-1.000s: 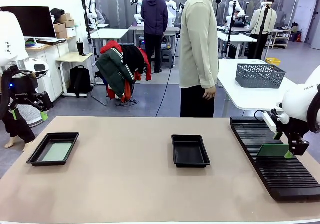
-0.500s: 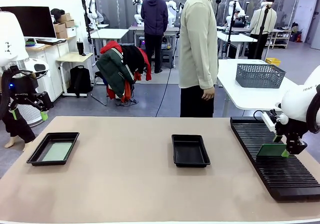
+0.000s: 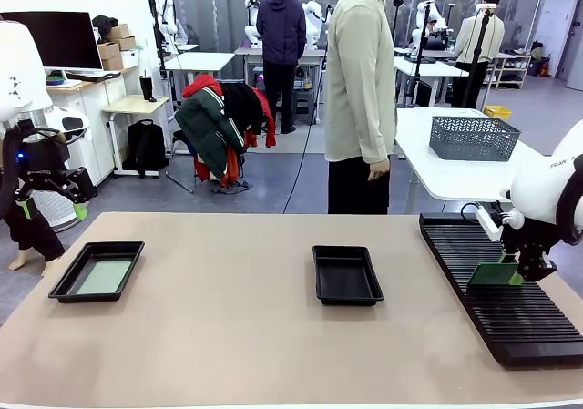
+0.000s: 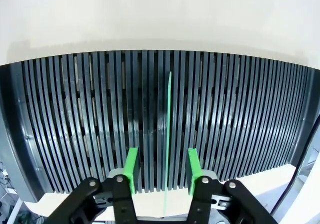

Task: Inspect and transfer BCBs to ESD trays.
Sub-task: Pick up the Blank PCB from the PCB Rack and place it in the right ESD tray.

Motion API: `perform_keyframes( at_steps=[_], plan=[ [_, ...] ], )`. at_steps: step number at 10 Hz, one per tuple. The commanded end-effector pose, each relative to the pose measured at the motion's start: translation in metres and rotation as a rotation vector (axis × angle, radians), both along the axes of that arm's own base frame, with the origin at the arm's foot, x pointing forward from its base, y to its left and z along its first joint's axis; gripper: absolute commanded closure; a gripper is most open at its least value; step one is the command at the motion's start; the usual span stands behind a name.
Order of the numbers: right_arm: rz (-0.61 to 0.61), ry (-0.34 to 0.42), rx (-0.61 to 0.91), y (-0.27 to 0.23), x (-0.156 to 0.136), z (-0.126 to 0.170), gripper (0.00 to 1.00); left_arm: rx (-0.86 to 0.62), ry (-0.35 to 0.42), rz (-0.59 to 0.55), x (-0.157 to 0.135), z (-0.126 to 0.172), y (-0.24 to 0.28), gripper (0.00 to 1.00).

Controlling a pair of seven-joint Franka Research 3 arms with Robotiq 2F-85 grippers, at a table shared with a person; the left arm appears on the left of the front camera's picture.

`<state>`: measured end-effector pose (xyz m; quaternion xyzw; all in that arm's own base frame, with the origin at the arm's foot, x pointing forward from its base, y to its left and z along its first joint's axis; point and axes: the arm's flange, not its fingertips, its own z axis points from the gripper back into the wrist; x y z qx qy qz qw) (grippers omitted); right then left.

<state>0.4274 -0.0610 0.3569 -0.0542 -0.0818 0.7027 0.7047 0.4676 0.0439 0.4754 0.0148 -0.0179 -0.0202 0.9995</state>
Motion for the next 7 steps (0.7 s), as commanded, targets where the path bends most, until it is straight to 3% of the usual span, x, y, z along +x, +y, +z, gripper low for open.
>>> perform_keyframes(
  at_steps=[1,7],
  plan=[
    [0.009,-0.025,-0.008,-0.001,0.0013,-0.0051,0.59,0.001,-0.007,-0.002,-0.0006,-0.0021,0.0012,0.0],
    [0.007,-0.012,-0.019,0.0,0.0059,-0.0036,0.87,0.001,-0.007,-0.002,-0.0006,-0.0021,0.0012,0.0]
  ],
)
